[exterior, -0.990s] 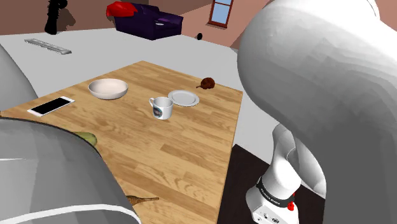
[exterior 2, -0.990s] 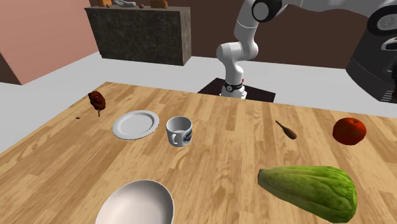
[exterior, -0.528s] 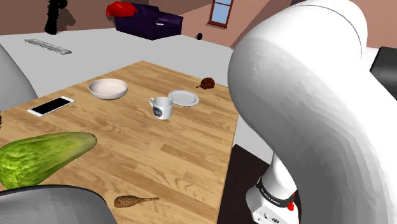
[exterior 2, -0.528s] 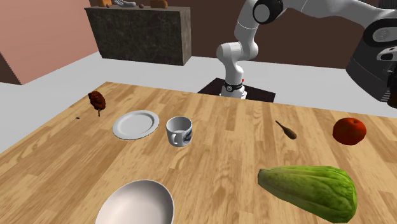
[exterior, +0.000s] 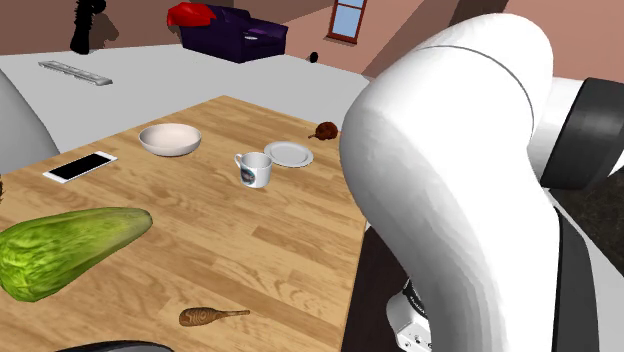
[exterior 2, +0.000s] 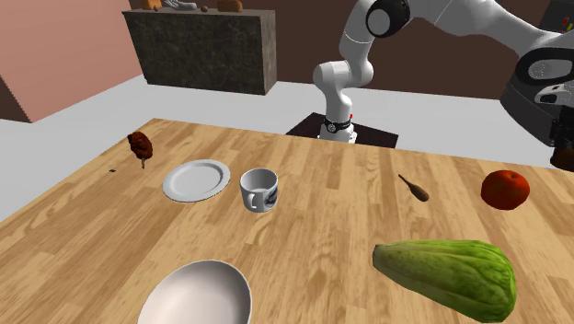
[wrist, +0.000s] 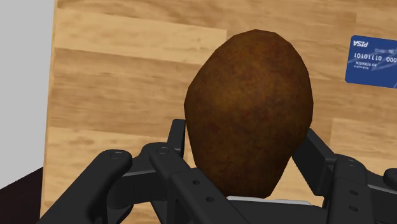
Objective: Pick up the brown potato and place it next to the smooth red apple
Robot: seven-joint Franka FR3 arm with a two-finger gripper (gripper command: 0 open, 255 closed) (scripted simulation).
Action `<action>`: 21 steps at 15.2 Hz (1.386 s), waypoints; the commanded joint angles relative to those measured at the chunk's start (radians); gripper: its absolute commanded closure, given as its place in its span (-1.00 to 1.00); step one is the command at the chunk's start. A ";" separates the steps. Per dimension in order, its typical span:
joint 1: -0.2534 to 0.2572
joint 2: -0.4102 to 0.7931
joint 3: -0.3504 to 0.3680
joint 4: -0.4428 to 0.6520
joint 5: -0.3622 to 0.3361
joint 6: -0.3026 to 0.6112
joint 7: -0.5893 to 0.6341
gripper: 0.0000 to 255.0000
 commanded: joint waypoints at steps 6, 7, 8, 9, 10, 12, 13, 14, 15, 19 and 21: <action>0.008 0.036 -0.017 -0.047 -0.025 0.079 0.009 1.00; 0.009 0.042 -0.020 -0.052 -0.028 0.090 0.011 1.00; 0.011 0.048 -0.022 -0.057 -0.032 0.101 0.013 1.00; 0.013 0.054 -0.025 -0.062 -0.036 0.111 0.015 1.00; 0.015 0.060 -0.029 -0.067 -0.041 0.122 0.017 1.00; 0.019 0.073 -0.035 -0.076 -0.049 0.142 0.020 1.00; 0.021 0.080 -0.038 -0.080 -0.053 0.152 0.022 1.00; 0.024 0.087 -0.042 -0.083 -0.058 0.163 0.024 1.00; 0.026 0.094 -0.045 -0.087 -0.062 0.173 0.026 1.00; 0.030 0.105 -0.051 -0.092 -0.069 0.188 0.030 1.00; 0.030 0.105 -0.051 -0.092 -0.069 0.188 0.030 1.00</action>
